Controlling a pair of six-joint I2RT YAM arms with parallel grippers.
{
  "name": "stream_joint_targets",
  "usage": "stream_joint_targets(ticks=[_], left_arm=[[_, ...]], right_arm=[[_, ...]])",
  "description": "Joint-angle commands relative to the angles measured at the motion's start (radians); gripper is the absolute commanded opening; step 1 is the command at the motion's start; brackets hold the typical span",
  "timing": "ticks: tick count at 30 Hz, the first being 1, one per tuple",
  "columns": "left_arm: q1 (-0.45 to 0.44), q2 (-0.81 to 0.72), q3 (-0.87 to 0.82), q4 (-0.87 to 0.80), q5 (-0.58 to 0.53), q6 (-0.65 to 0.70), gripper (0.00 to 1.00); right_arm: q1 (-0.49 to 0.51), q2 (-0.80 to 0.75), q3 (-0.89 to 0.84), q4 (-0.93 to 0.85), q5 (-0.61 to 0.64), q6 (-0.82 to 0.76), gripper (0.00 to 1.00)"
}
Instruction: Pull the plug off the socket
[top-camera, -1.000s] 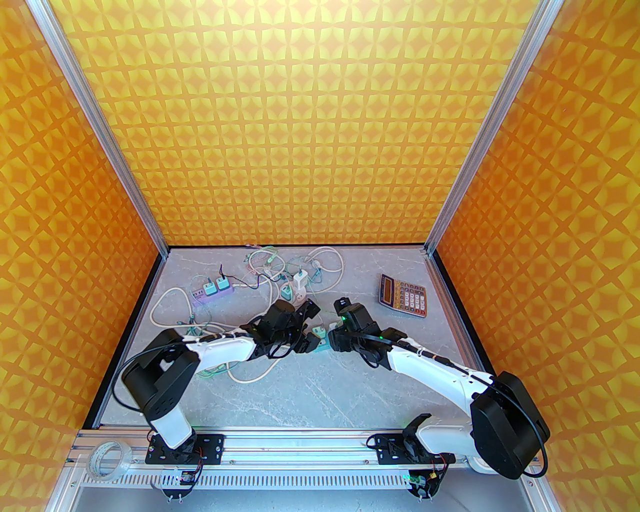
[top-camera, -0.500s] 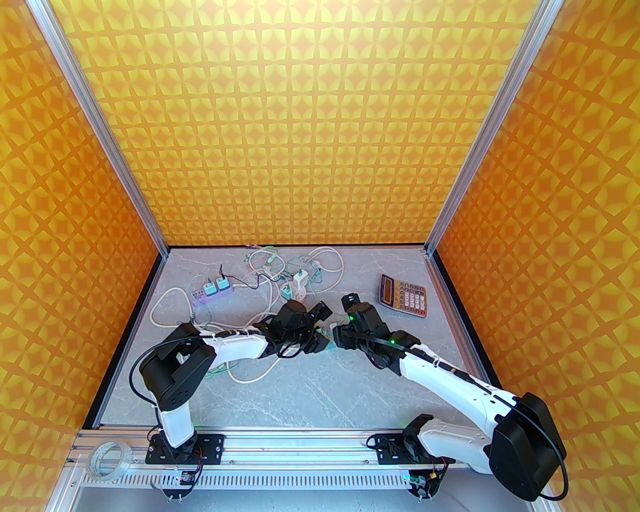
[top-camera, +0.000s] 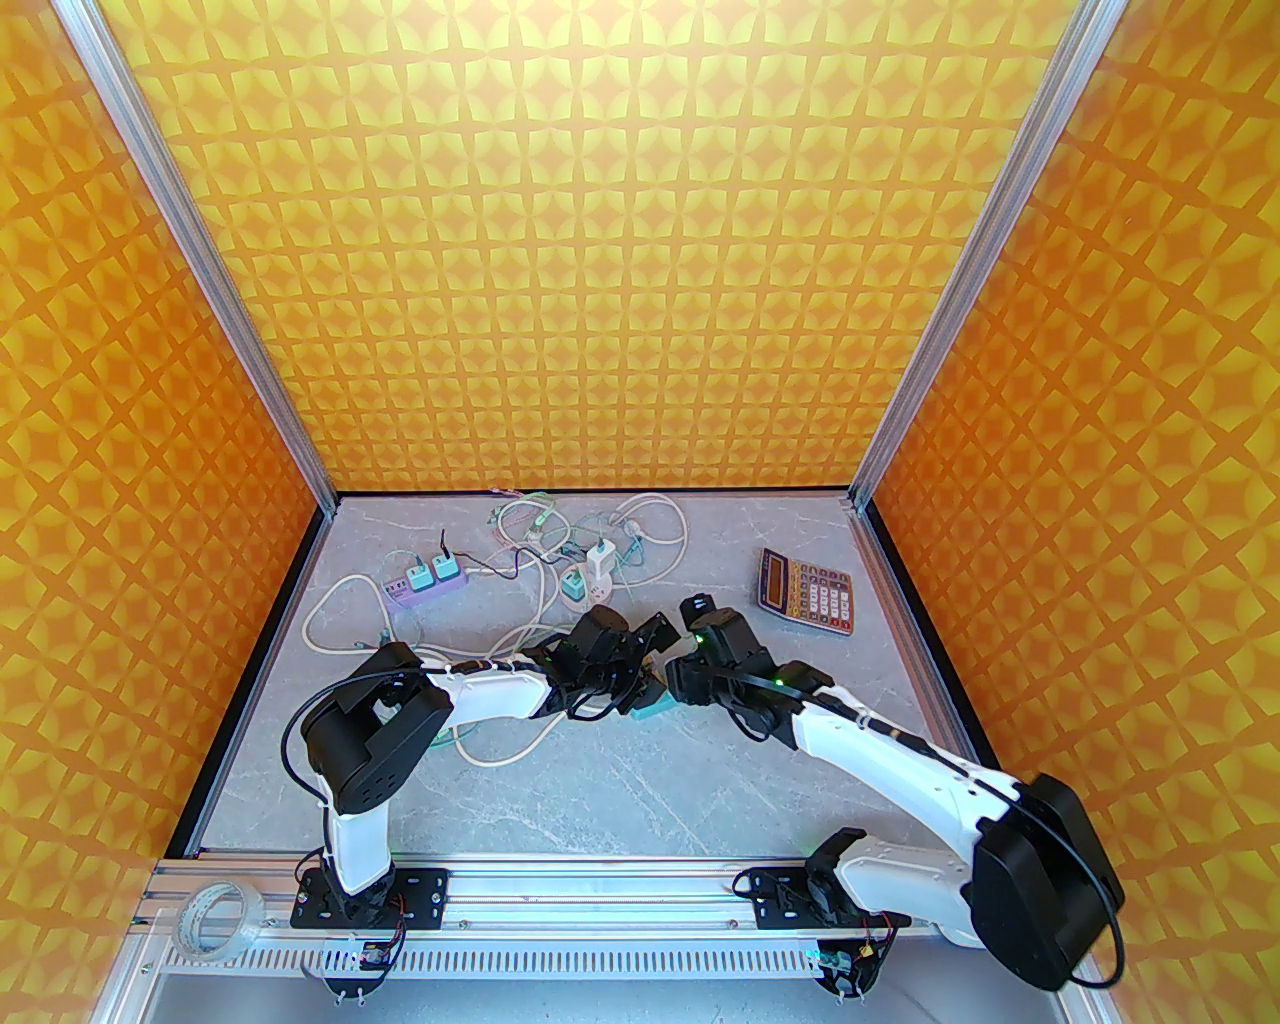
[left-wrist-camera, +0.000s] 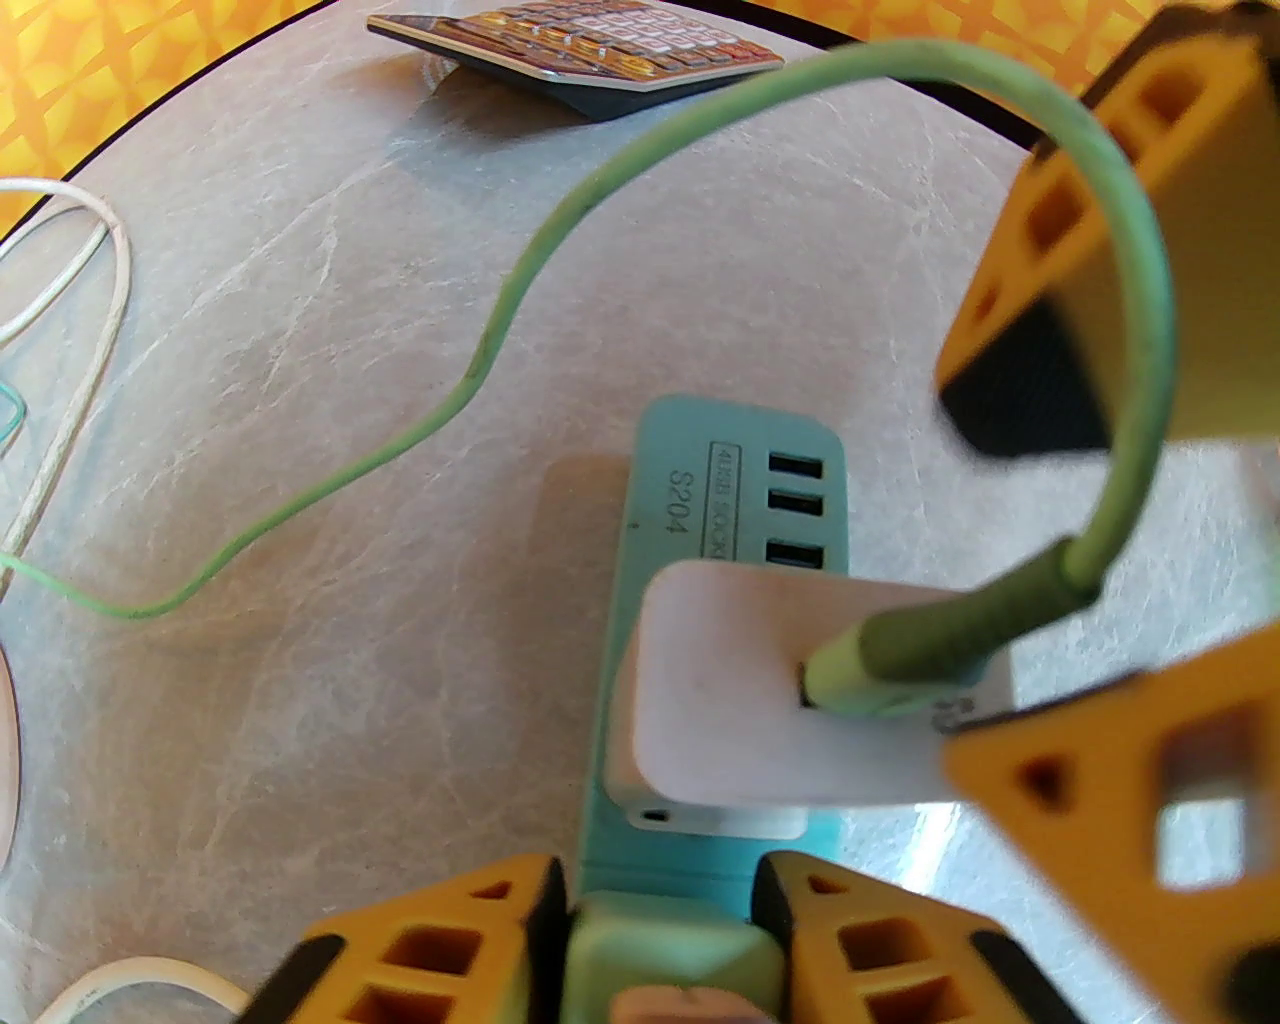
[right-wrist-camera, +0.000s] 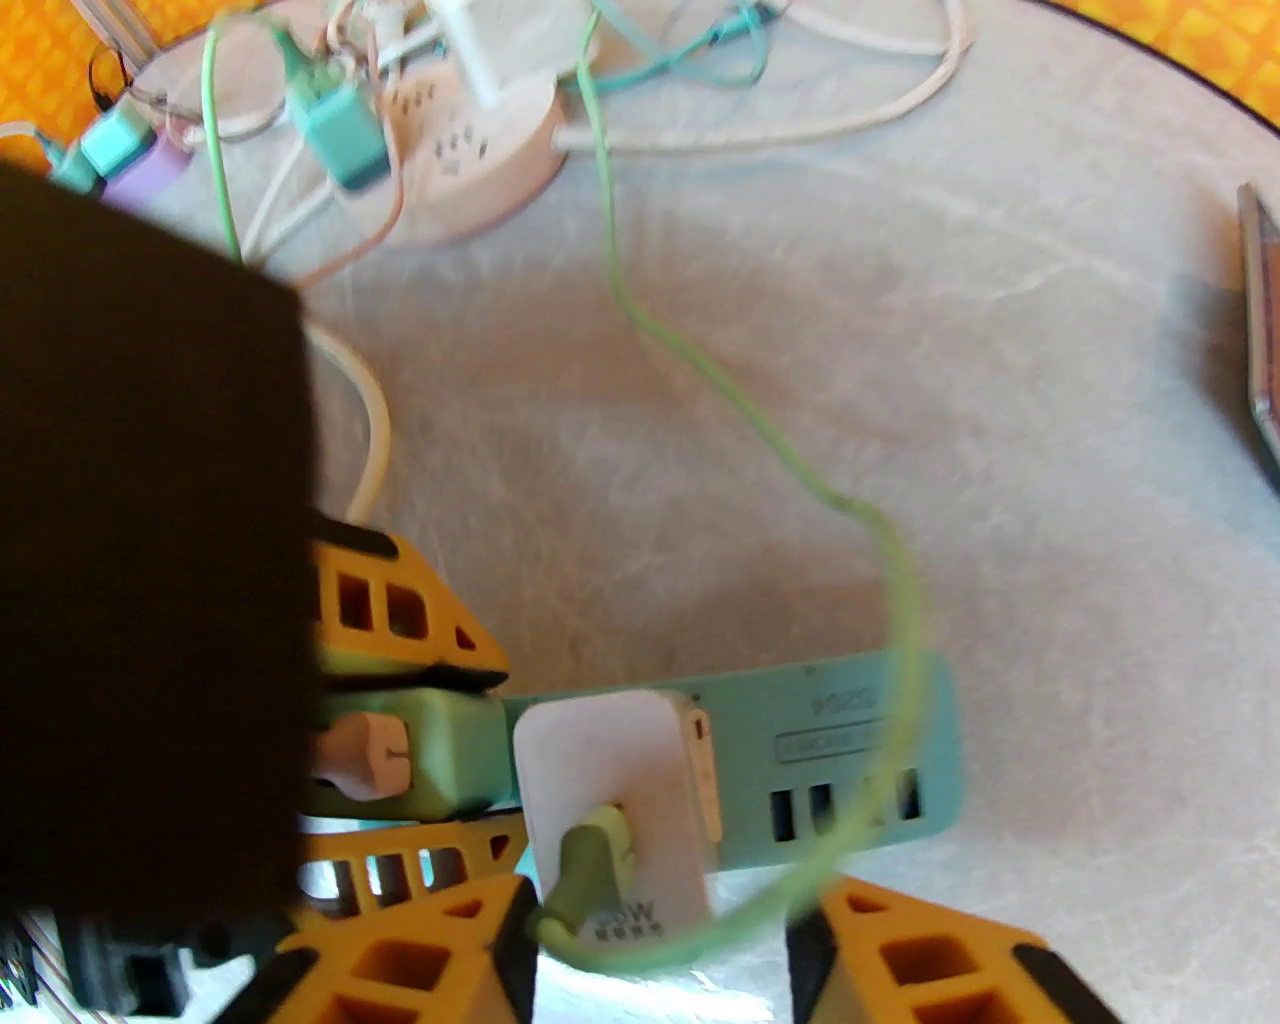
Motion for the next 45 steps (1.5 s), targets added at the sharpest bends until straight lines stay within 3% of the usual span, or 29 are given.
stream_joint_targets(ticks=[1,23,27,31,33,45], left_arm=[[-0.015,0.016,0.014,-0.039,0.007,0.013,0.36],[-0.014,-0.027,-0.013,-0.073,-0.038,0.037,0.42],[-0.015,-0.022,-0.011,-0.073,-0.039,0.037,0.39],[-0.013,-0.033,-0.011,-0.073,-0.042,0.037,0.3],[-0.013,-0.042,-0.008,-0.07,-0.044,0.037,0.18],[0.007,-0.077,-0.034,-0.001,-0.041,-0.021,0.18]], right_arm=[[-0.003,0.022,-0.008,0.007,-0.033,0.018,0.43],[-0.003,-0.012,-0.063,0.007,0.019,0.048,0.4],[-0.003,-0.012,-0.066,0.005,0.011,0.039,0.39],[-0.002,-0.009,-0.068,0.007,0.006,0.036,0.38],[-0.003,-0.003,-0.067,0.007,0.002,0.036,0.38],[-0.003,0.03,-0.066,0.015,-0.016,0.033,0.38]])
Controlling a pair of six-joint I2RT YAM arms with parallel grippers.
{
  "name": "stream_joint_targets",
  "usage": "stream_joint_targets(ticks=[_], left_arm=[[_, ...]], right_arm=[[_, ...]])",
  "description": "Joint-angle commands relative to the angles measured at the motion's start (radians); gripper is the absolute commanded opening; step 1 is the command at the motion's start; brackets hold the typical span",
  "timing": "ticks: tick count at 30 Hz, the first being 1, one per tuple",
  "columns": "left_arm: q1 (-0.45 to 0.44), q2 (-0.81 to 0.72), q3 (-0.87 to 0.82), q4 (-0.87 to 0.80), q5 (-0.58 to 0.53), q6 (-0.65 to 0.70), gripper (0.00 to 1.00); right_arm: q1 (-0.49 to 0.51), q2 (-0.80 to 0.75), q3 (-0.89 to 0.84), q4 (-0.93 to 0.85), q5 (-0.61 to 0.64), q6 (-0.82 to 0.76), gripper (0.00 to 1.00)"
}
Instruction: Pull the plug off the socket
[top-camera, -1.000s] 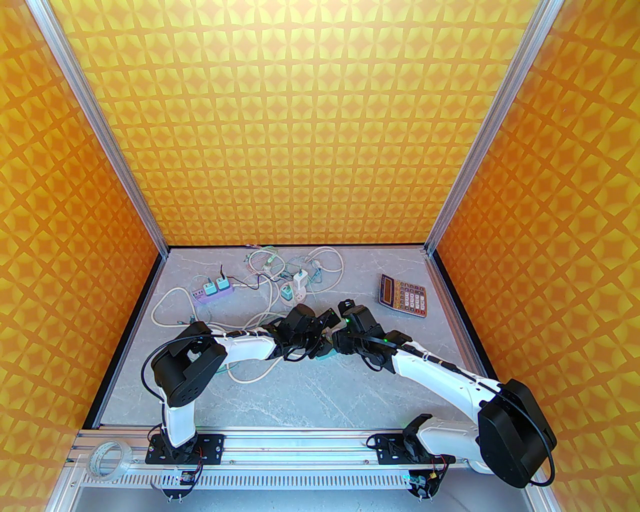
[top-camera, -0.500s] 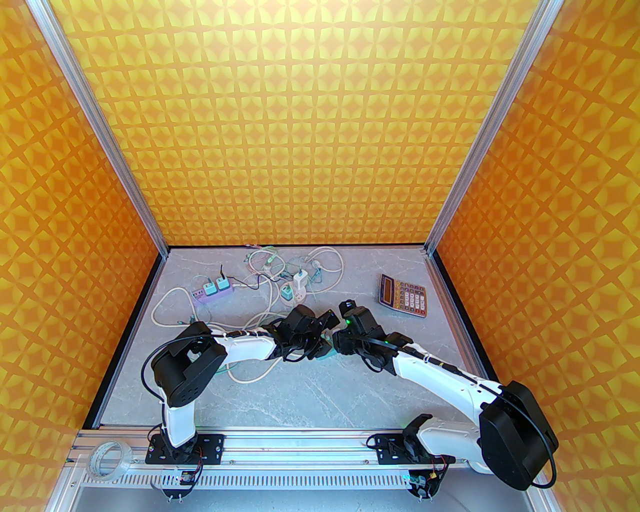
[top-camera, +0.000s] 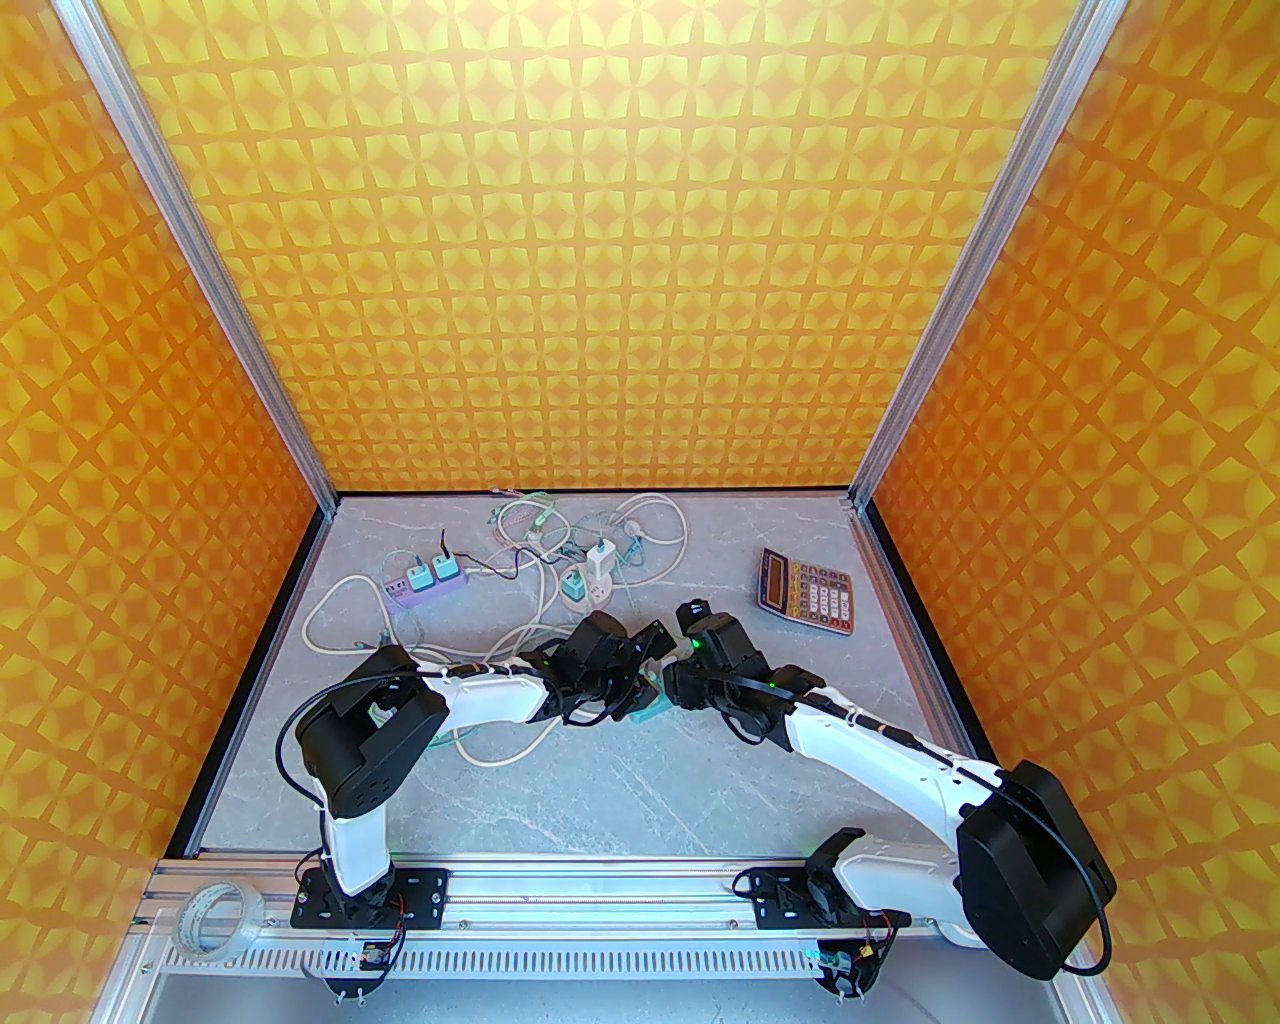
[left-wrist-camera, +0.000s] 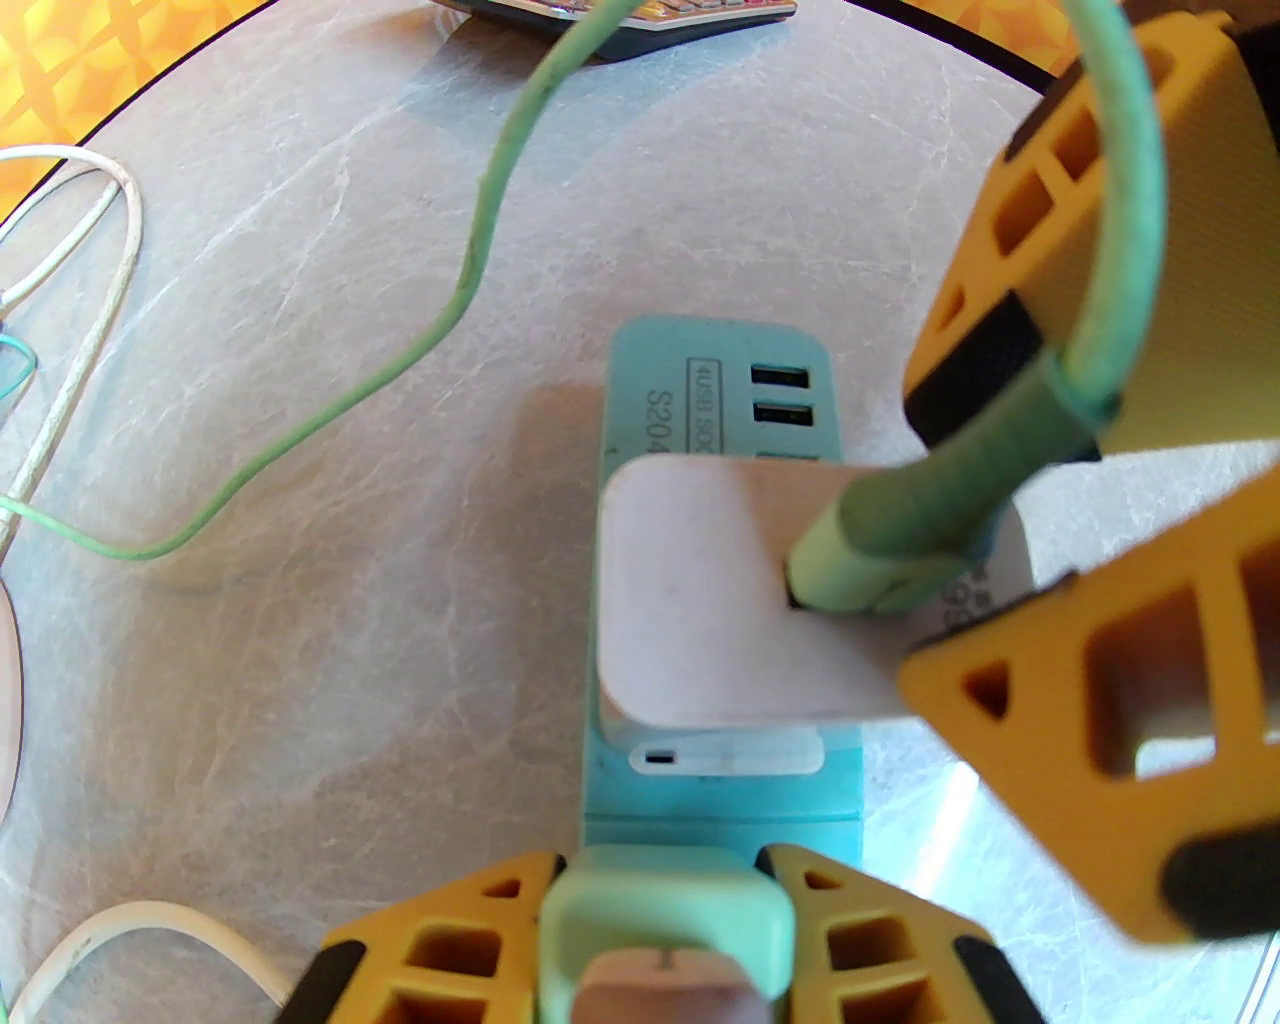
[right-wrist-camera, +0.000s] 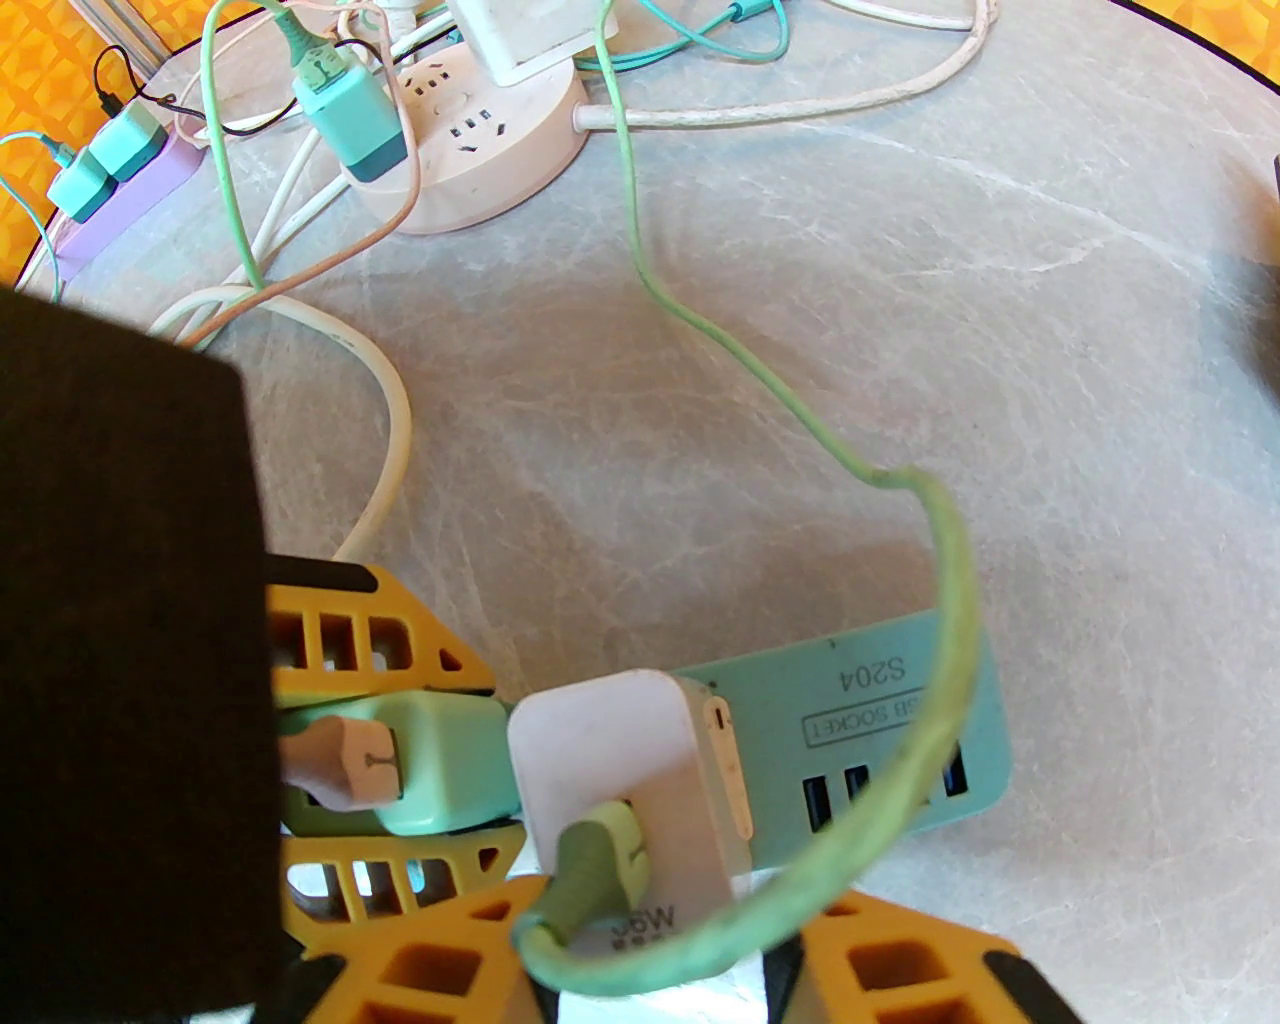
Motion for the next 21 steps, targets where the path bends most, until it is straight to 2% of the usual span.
stream_joint_targets(ticks=[1,7,13,17,21], left_arm=[[0.007,-0.055,-0.002,0.05,0.013,-0.043,0.18],[-0.017,-0.016,0.081,-0.027,0.02,-0.024,0.19],[0.007,-0.062,0.012,0.029,-0.015,-0.044,0.18],[0.042,-0.099,-0.015,0.06,0.035,-0.077,0.18],[0.022,-0.081,0.033,0.015,0.053,-0.056,0.18]], right_arm=[[-0.004,0.036,-0.026,-0.055,0.006,-0.004,0.38],[-0.003,0.059,-0.02,-0.052,-0.011,-0.011,0.38],[-0.004,0.061,-0.023,-0.055,-0.008,-0.014,0.38],[-0.003,0.061,-0.023,-0.054,-0.007,-0.014,0.38],[-0.004,0.06,-0.025,-0.053,-0.01,-0.014,0.37]])
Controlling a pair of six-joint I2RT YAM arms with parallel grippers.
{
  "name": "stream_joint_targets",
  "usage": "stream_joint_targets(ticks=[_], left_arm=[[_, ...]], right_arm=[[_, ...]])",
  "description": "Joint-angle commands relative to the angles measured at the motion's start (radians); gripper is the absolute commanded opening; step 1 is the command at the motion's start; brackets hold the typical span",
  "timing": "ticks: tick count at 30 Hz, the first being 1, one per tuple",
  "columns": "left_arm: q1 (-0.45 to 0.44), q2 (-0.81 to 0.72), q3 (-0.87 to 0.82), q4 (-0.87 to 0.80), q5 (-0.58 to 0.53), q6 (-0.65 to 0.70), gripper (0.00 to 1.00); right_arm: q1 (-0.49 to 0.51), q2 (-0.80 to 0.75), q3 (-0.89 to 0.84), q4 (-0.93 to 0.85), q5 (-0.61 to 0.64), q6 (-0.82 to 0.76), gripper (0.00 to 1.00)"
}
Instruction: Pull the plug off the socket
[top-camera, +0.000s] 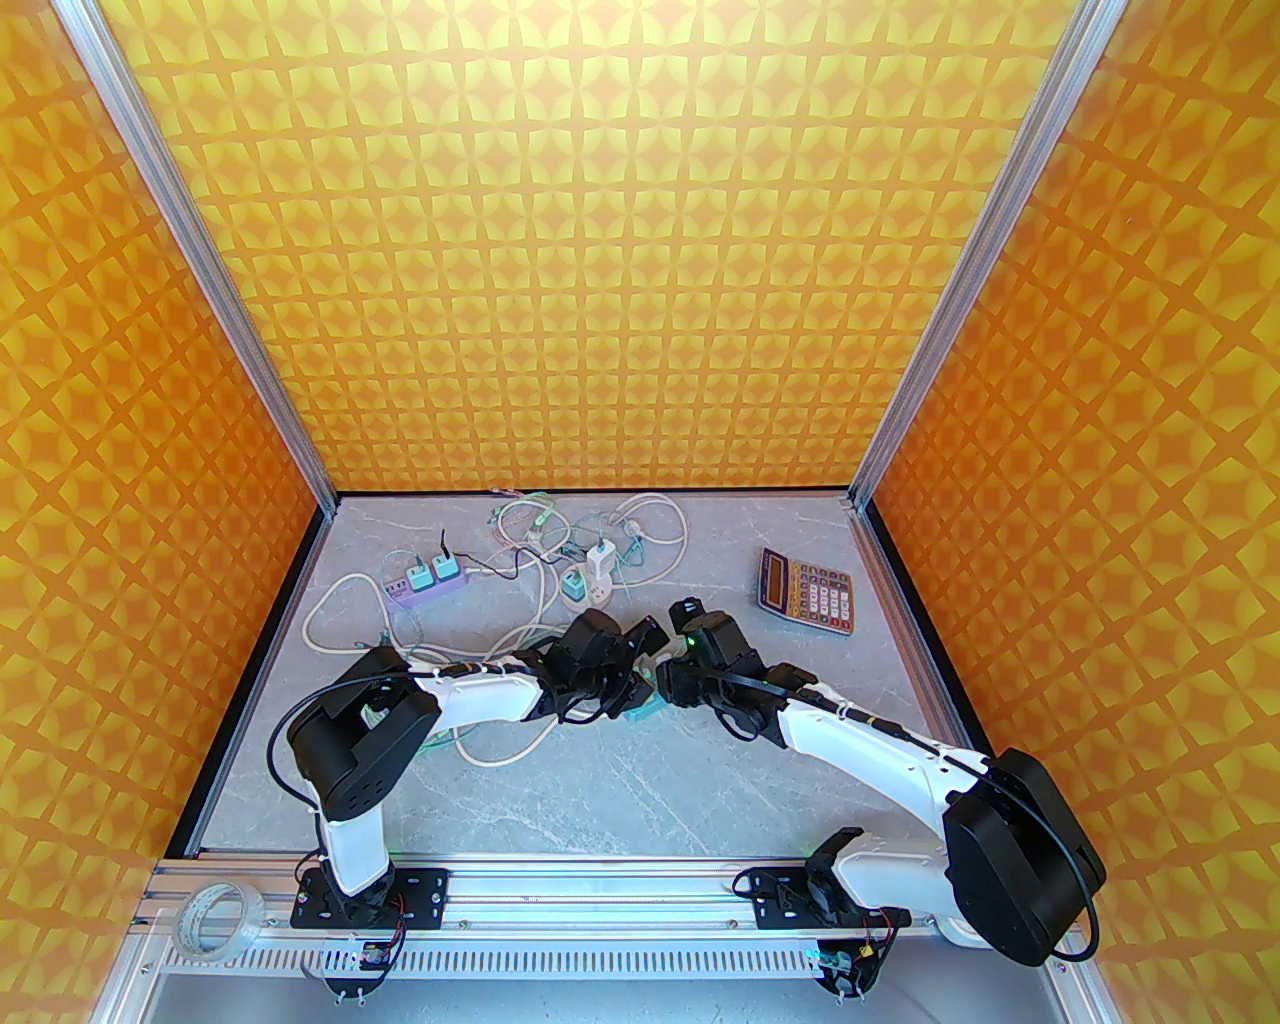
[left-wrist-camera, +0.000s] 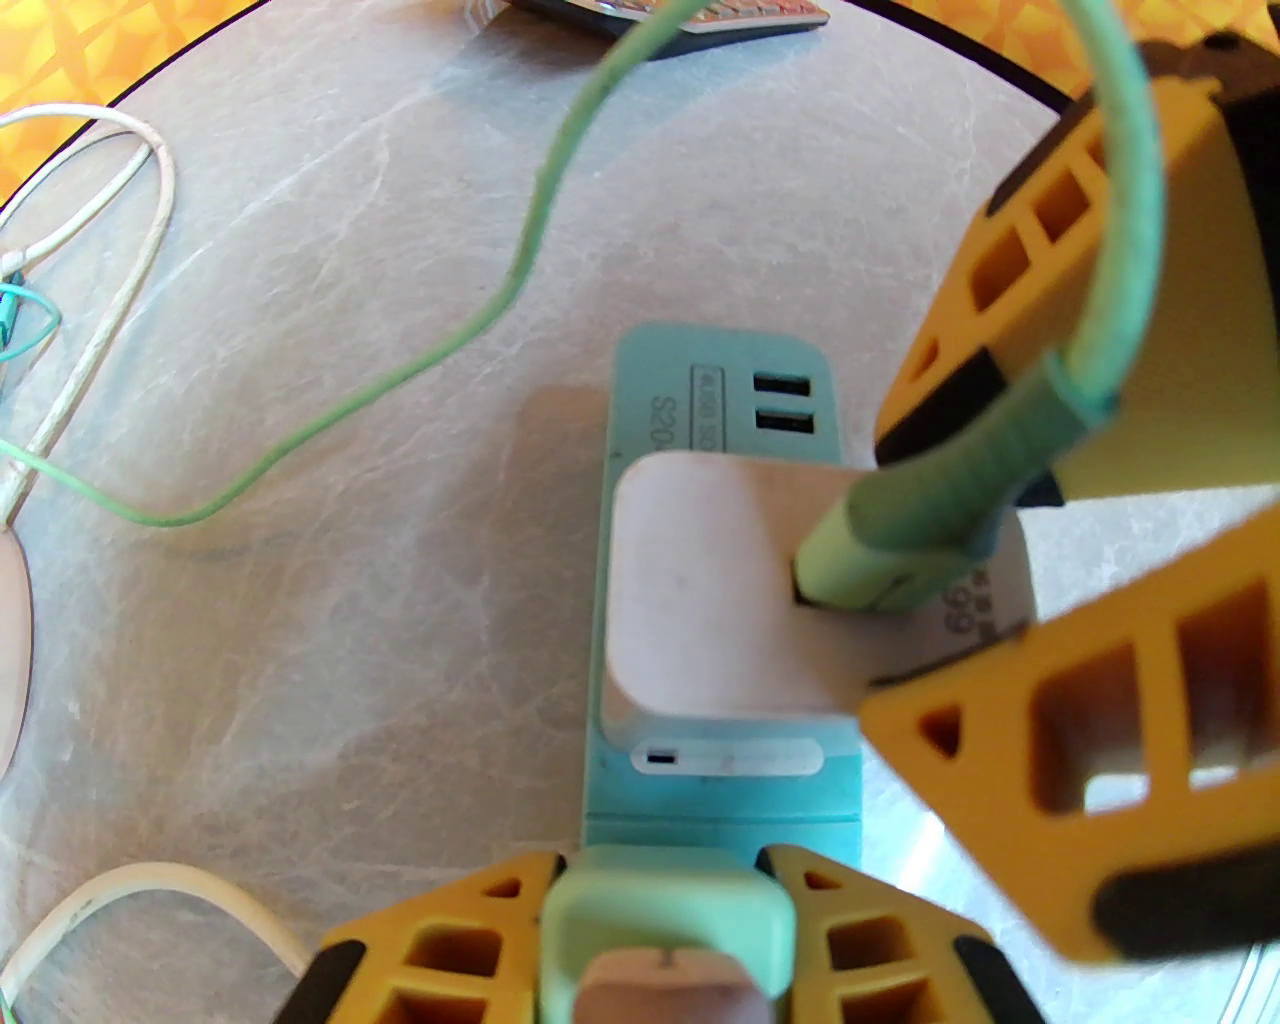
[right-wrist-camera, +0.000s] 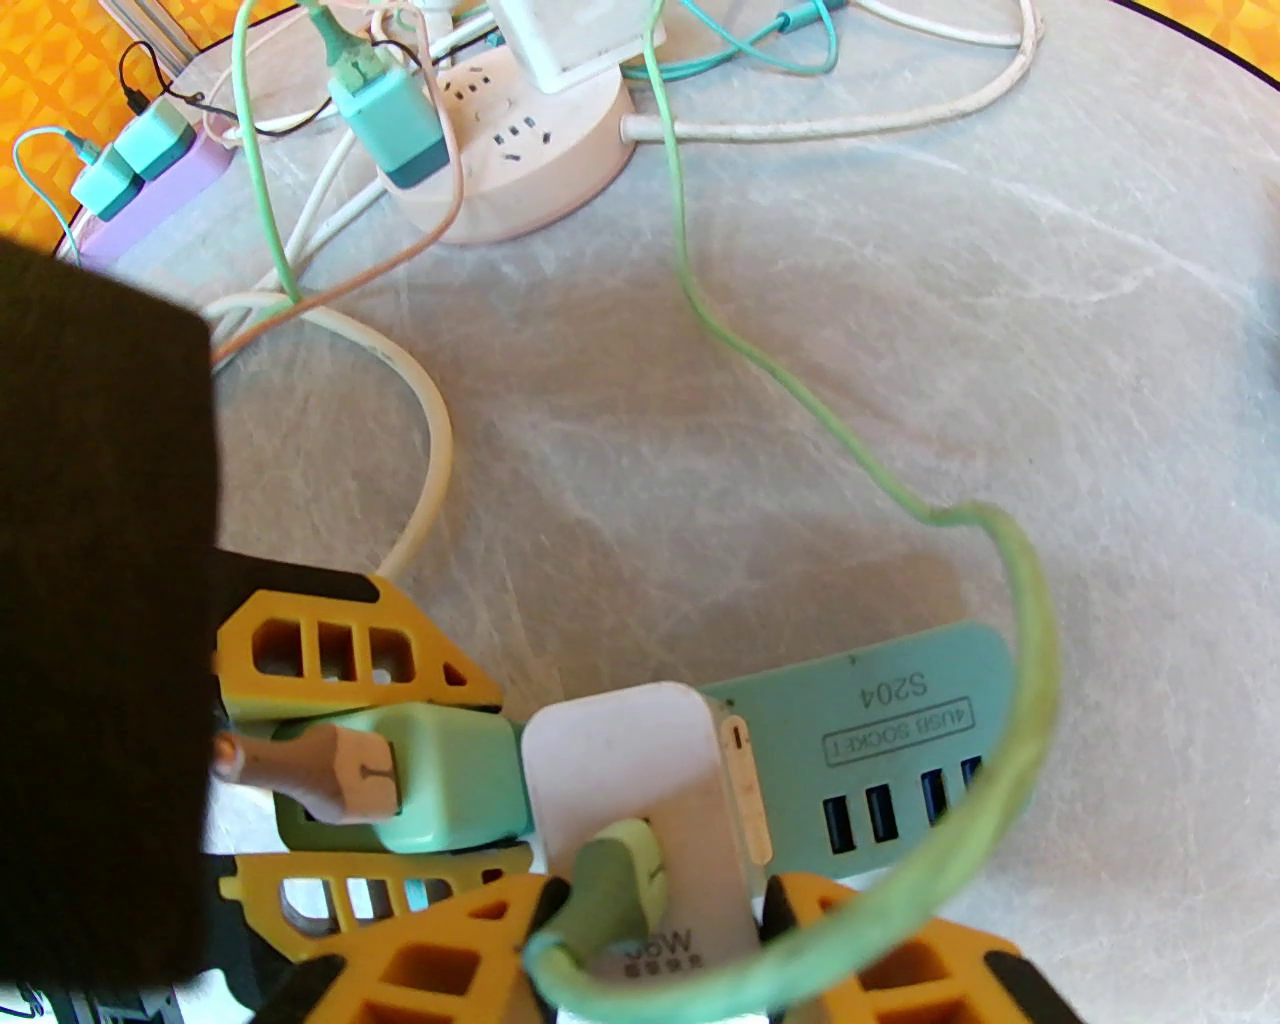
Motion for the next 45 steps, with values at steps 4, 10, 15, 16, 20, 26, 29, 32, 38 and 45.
stream_joint_targets(ticks=[4,10,15,16,20,26,29,32,38,45], left_arm=[[-0.022,-0.025,0.077,0.001,0.022,-0.002,0.19],[-0.02,-0.032,0.068,0.007,-0.006,-0.005,0.19],[0.007,-0.055,0.026,0.058,0.013,-0.037,0.19],[0.004,-0.047,0.038,0.04,0.016,-0.029,0.19],[-0.032,0.001,0.11,-0.039,-0.007,0.016,0.2],[-0.032,-0.002,0.086,-0.005,-0.022,-0.007,0.19],[0.007,-0.044,0.032,0.067,0.019,-0.067,0.18],[0.05,-0.079,-0.005,0.121,0.09,-0.125,0.18],[0.014,-0.046,0.063,0.017,0.074,-0.06,0.19],[-0.05,-0.047,0.055,0.019,-0.051,0.013,0.19]], right_arm=[[-0.004,0.03,-0.025,-0.11,0.017,-0.013,0.34],[-0.002,0.044,-0.024,-0.116,0.025,-0.014,0.34],[0.008,0.053,-0.024,-0.12,0.028,-0.008,0.34],[0.011,0.054,-0.024,-0.122,0.028,-0.004,0.34],[0.021,0.044,-0.028,-0.13,0.04,0.015,0.34],[0.023,-0.001,-0.054,-0.141,0.049,0.027,0.34],[0.023,-0.003,-0.057,-0.138,0.05,0.028,0.35],[0.024,0.013,-0.049,-0.141,0.044,0.026,0.34],[0.024,0.015,-0.047,-0.14,0.047,0.026,0.34],[0.024,0.019,-0.047,-0.14,0.043,0.023,0.34]])
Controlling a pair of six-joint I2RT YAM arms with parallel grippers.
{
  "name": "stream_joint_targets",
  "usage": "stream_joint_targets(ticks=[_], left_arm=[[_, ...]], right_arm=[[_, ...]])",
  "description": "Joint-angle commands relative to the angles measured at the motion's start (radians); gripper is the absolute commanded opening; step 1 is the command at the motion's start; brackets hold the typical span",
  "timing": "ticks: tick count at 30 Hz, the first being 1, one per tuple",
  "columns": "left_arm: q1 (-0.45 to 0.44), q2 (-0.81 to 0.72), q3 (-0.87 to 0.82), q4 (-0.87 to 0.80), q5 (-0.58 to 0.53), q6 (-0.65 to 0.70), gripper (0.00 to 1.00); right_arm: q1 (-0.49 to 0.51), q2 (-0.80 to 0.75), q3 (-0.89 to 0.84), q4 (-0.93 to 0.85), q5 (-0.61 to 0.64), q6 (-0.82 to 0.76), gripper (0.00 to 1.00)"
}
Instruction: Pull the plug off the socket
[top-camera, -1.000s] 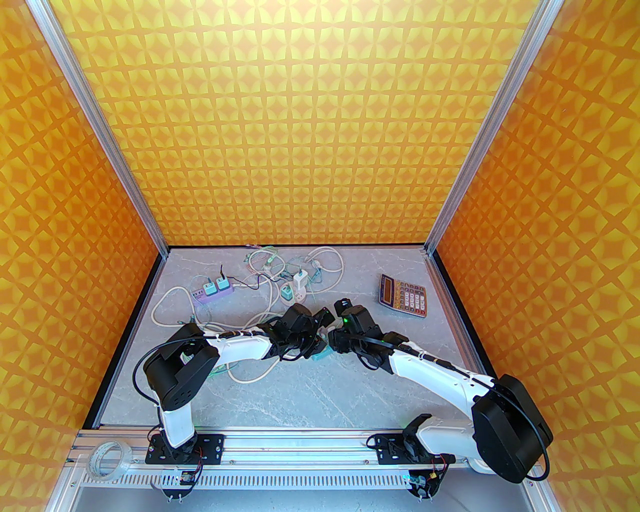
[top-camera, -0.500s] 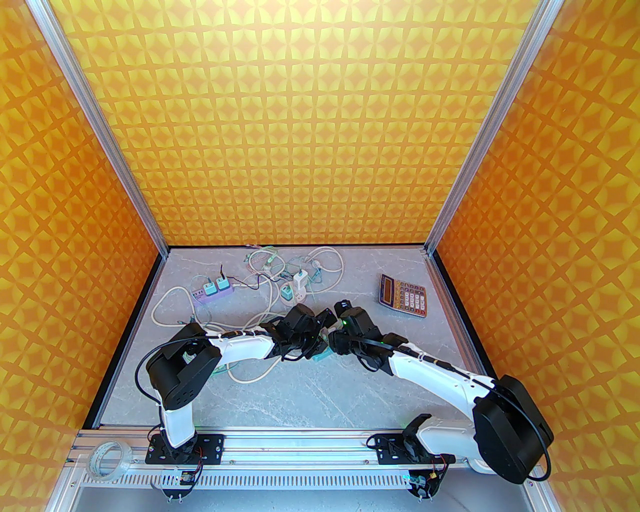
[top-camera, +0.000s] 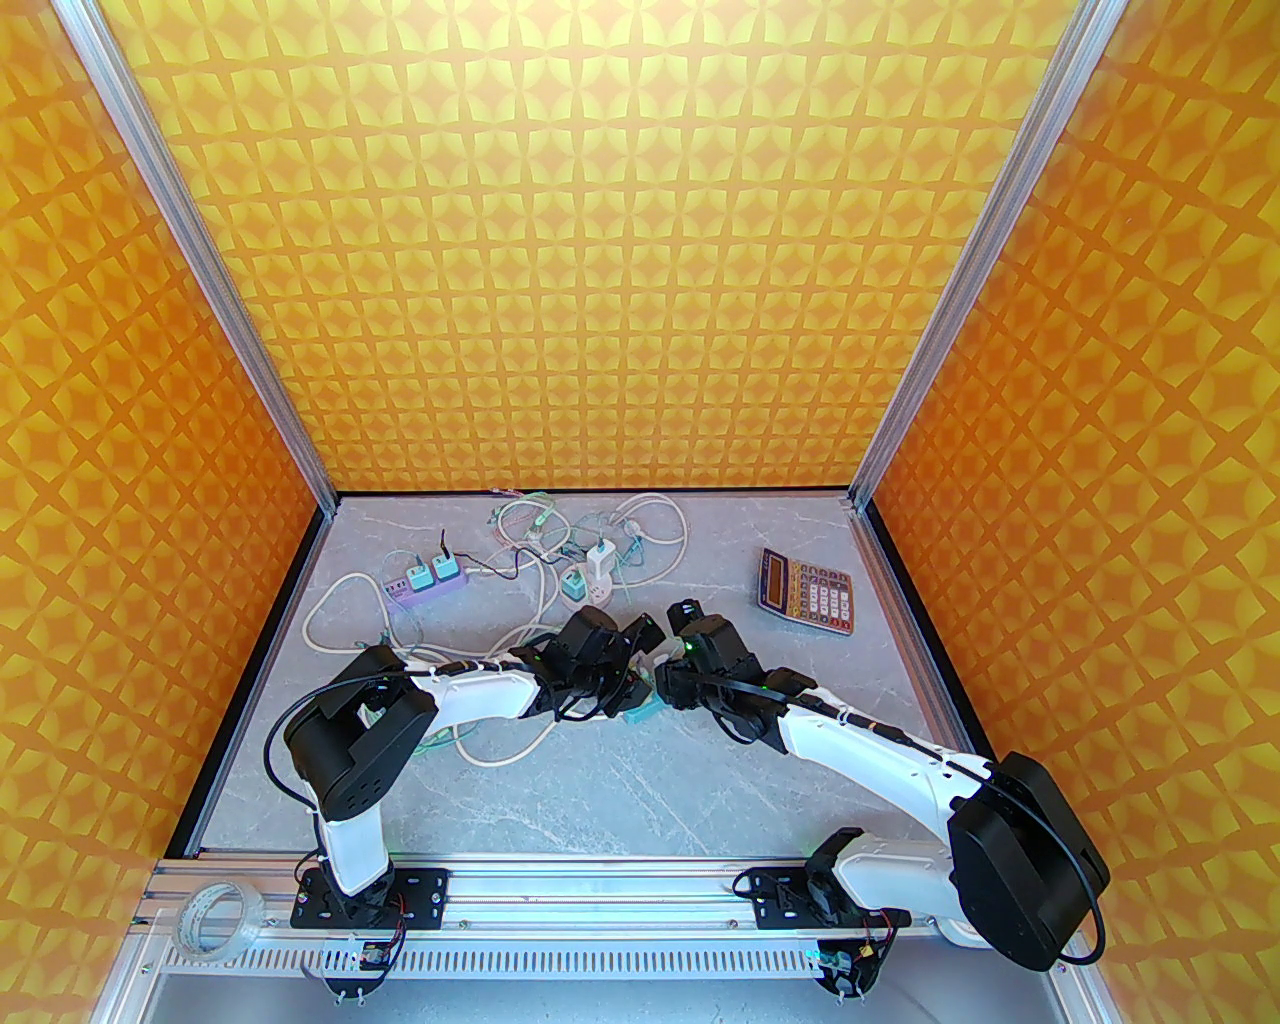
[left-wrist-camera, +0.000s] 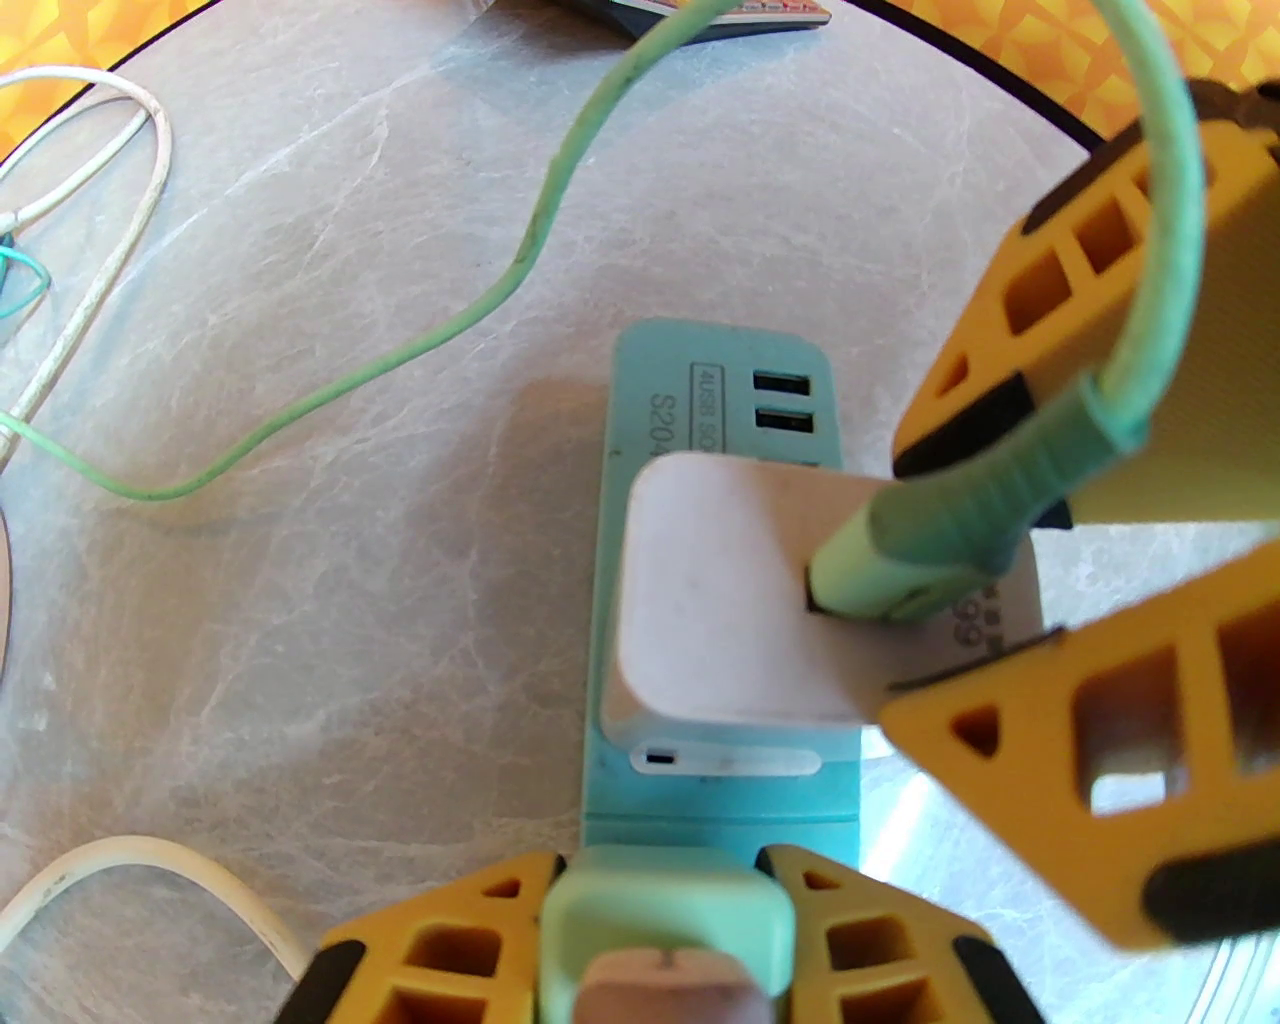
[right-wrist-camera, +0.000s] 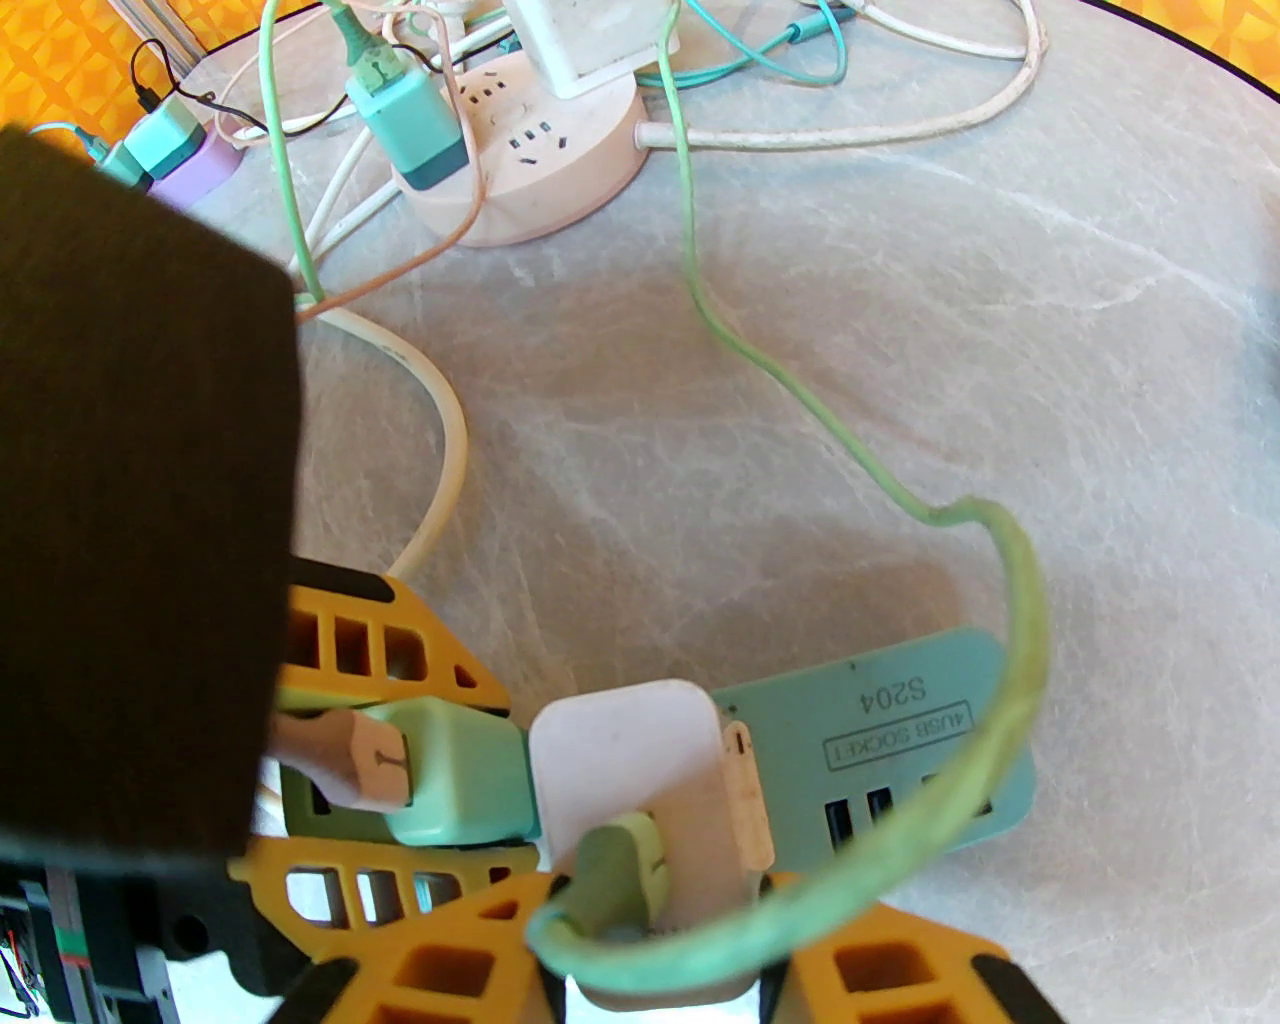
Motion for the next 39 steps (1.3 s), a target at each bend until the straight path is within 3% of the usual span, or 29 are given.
stream_joint_targets(ticks=[1,8,14,21,33,39], left_arm=[[-0.038,-0.046,0.049,0.044,-0.055,0.04,0.19],[-0.036,-0.08,-0.001,0.108,-0.103,0.03,0.18],[0.016,-0.088,0.002,0.112,-0.004,-0.049,0.18],[0.028,-0.103,0.006,0.082,0.0,-0.044,0.18],[0.219,-0.211,-0.133,0.131,0.001,-0.228,0.19],[0.263,-0.215,-0.227,0.166,0.003,-0.322,0.24]], right_arm=[[-0.001,0.035,-0.033,-0.14,0.02,0.012,0.34],[-0.001,0.035,-0.034,-0.14,0.019,0.011,0.34],[-0.001,0.038,-0.033,-0.141,0.017,0.009,0.34],[-0.001,0.035,-0.033,-0.141,0.018,0.009,0.34],[0.0,0.029,-0.035,-0.139,0.019,0.007,0.37],[-0.001,0.026,-0.036,-0.135,0.017,0.006,0.37]])
